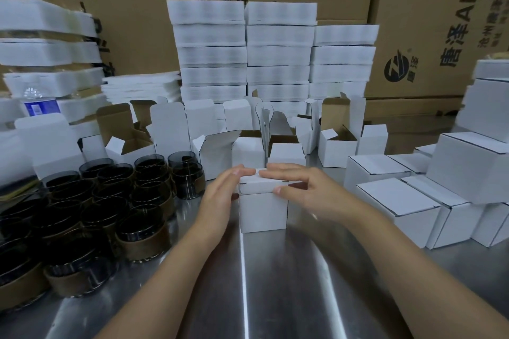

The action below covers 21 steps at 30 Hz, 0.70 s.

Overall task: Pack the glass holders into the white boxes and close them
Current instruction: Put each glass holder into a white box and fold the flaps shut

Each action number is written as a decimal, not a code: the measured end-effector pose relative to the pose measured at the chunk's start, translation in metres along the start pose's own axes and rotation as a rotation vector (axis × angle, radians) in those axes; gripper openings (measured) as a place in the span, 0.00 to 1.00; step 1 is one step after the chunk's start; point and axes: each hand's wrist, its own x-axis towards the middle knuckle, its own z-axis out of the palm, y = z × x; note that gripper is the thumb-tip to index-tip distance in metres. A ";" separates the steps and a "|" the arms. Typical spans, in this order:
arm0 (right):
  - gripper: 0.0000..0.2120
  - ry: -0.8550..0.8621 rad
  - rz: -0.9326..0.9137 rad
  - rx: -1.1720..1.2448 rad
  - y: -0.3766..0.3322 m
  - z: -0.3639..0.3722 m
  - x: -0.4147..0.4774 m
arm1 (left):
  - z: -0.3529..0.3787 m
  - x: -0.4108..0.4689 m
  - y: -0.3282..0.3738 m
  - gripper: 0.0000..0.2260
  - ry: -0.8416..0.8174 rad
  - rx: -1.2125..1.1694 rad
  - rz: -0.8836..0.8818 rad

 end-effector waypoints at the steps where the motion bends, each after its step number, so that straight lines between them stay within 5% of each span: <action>1: 0.14 -0.004 0.009 0.002 -0.001 0.000 0.000 | 0.000 0.001 0.000 0.13 0.009 -0.017 -0.013; 21: 0.16 -0.017 0.088 0.094 -0.002 0.004 -0.001 | 0.000 0.001 0.002 0.14 0.016 0.010 -0.077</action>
